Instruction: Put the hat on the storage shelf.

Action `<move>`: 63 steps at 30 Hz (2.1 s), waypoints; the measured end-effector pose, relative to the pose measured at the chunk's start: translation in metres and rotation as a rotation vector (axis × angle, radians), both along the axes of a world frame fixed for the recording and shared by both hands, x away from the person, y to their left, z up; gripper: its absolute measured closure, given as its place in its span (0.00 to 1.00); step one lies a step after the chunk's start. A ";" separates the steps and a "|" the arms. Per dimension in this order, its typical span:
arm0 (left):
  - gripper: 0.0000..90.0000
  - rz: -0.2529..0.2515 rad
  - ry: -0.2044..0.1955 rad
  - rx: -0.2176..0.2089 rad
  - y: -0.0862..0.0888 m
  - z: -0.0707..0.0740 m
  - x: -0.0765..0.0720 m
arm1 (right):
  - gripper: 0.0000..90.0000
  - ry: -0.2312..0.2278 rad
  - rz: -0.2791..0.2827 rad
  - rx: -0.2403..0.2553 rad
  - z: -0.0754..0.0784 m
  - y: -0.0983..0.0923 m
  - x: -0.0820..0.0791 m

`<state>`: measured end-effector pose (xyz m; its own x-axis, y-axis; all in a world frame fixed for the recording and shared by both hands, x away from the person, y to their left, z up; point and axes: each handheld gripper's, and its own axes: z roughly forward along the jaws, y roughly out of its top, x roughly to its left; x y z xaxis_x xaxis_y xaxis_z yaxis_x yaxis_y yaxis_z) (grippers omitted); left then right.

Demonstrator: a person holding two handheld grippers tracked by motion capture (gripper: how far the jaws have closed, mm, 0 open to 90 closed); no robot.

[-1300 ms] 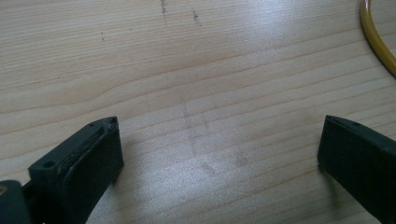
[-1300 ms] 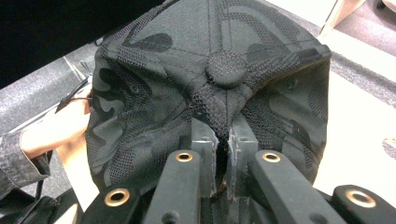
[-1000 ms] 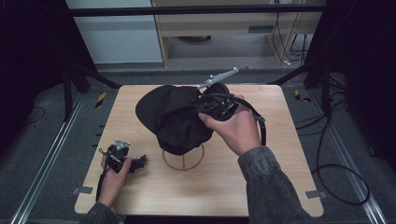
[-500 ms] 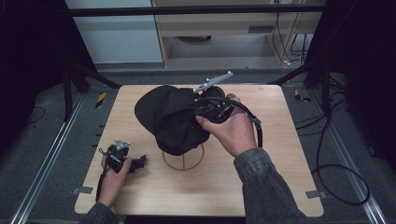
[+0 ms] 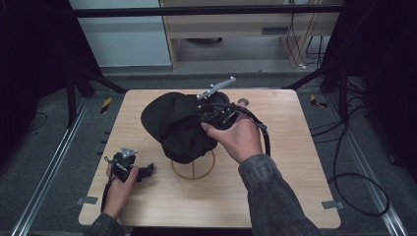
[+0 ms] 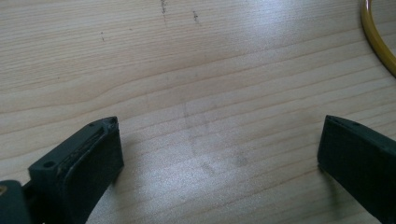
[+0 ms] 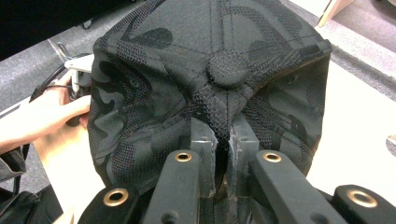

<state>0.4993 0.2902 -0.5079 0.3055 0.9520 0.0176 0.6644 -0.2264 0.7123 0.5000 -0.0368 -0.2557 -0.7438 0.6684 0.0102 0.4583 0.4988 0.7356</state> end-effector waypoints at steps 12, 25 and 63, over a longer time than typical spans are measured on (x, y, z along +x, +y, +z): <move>0.00 0.000 0.000 0.000 0.000 0.000 0.000 | 0.92 0.001 -0.002 -0.001 -0.003 0.005 0.004; 0.00 0.000 0.000 0.000 0.000 0.000 0.000 | 0.91 0.006 -0.008 -0.004 -0.006 0.007 0.011; 0.00 -0.002 -0.001 0.000 0.000 0.000 0.000 | 0.72 -0.007 0.004 0.031 0.001 0.002 0.011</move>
